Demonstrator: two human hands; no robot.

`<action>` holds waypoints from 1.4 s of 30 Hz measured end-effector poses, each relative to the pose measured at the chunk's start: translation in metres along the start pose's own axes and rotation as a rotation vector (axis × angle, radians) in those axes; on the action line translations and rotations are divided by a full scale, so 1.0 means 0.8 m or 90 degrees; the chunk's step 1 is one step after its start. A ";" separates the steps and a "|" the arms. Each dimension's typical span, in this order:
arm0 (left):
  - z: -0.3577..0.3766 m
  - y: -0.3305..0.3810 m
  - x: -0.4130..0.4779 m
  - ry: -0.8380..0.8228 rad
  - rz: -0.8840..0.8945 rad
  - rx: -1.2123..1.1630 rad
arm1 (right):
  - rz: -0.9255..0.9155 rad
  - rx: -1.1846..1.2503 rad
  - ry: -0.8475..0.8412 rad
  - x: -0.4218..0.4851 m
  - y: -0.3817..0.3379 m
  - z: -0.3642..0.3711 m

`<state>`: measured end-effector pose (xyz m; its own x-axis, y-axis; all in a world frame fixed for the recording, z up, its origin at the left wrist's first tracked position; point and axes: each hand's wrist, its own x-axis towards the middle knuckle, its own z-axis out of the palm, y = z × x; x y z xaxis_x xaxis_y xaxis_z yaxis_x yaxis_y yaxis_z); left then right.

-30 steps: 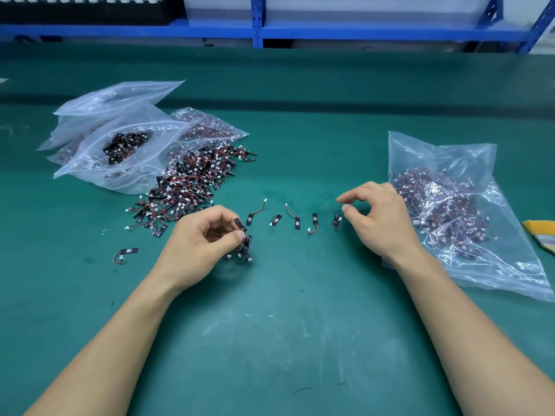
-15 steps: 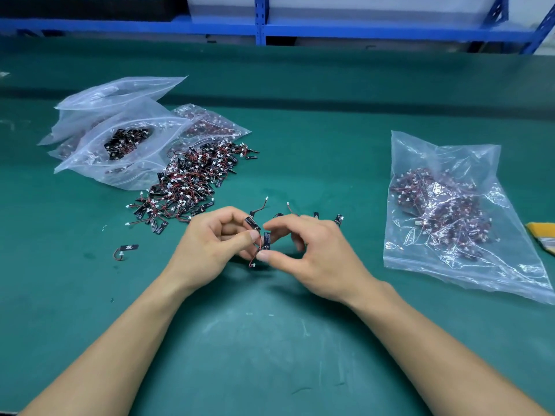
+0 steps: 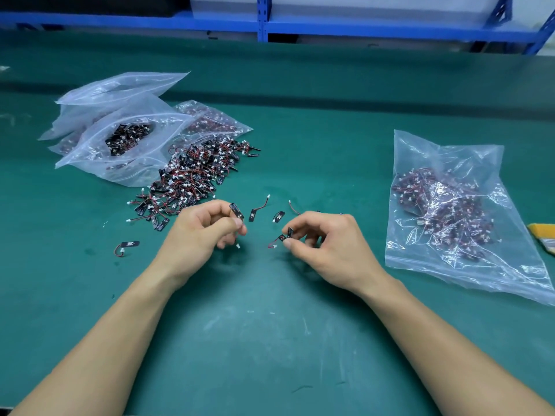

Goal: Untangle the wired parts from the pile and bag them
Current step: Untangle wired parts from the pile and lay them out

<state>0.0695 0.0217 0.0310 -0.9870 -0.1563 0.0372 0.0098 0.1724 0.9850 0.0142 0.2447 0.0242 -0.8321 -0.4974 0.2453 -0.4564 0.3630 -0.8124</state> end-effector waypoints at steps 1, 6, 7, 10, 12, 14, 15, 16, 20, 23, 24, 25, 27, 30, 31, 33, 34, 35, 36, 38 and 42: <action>-0.003 -0.002 0.000 -0.011 -0.017 0.032 | 0.011 0.023 0.009 0.001 0.000 -0.002; -0.005 -0.009 -0.007 -0.050 0.016 0.392 | 0.062 0.114 -0.002 0.003 -0.001 -0.007; -0.005 -0.008 -0.008 -0.058 0.022 0.439 | 0.069 0.123 -0.010 0.003 -0.001 -0.007; -0.008 -0.007 -0.008 -0.024 0.073 0.492 | 0.076 0.146 -0.027 0.003 0.000 -0.007; -0.004 -0.006 -0.008 0.026 0.153 0.459 | 0.070 0.149 -0.036 0.004 0.001 -0.007; 0.007 -0.003 -0.011 0.034 0.223 0.428 | 0.063 0.154 -0.051 0.003 0.001 -0.005; 0.015 -0.003 -0.012 0.023 0.244 0.427 | 0.058 0.157 -0.060 0.003 0.001 -0.005; 0.022 -0.003 -0.013 0.007 0.258 0.430 | 0.052 0.159 -0.069 0.002 0.002 -0.004; 0.033 -0.007 -0.010 -0.022 0.299 0.405 | 0.039 0.168 -0.078 0.002 0.003 -0.005; 0.031 -0.008 -0.009 -0.014 0.311 0.386 | 0.060 0.197 -0.058 0.004 0.004 -0.011; 0.030 -0.009 -0.009 -0.017 0.310 0.383 | 0.065 0.201 -0.044 0.005 0.005 -0.013; 0.029 -0.009 -0.010 -0.020 0.307 0.381 | 0.065 0.201 -0.025 0.007 0.006 -0.016; 0.028 -0.010 -0.010 -0.027 0.299 0.381 | 0.058 0.190 0.015 0.010 0.008 -0.024; 0.027 -0.012 -0.009 -0.047 0.298 0.406 | 0.072 0.159 0.022 0.013 0.014 -0.040; 0.027 -0.013 -0.008 -0.055 0.299 0.419 | 0.088 0.145 0.002 0.013 0.017 -0.045; 0.028 -0.014 -0.007 -0.069 0.299 0.444 | 0.115 0.104 -0.042 0.012 0.020 -0.051; 0.030 -0.014 -0.006 -0.074 0.301 0.455 | 0.120 0.078 -0.060 0.011 0.022 -0.051; 0.032 -0.014 -0.005 -0.080 0.305 0.465 | 0.120 0.048 -0.079 0.011 0.023 -0.050; 0.034 -0.013 -0.003 -0.086 0.311 0.475 | 0.121 0.015 -0.102 0.010 0.024 -0.049; 0.037 -0.012 0.000 -0.086 0.316 0.487 | 0.120 -0.054 -0.145 0.009 0.026 -0.046; 0.030 -0.018 0.005 -0.022 0.302 0.478 | 0.094 -0.167 -0.094 0.009 0.029 -0.046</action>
<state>0.0617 0.0419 0.0132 -0.9098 0.1212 0.3969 0.3235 0.8062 0.4954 -0.0138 0.2783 0.0268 -0.8493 -0.5264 0.0395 -0.4158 0.6210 -0.6644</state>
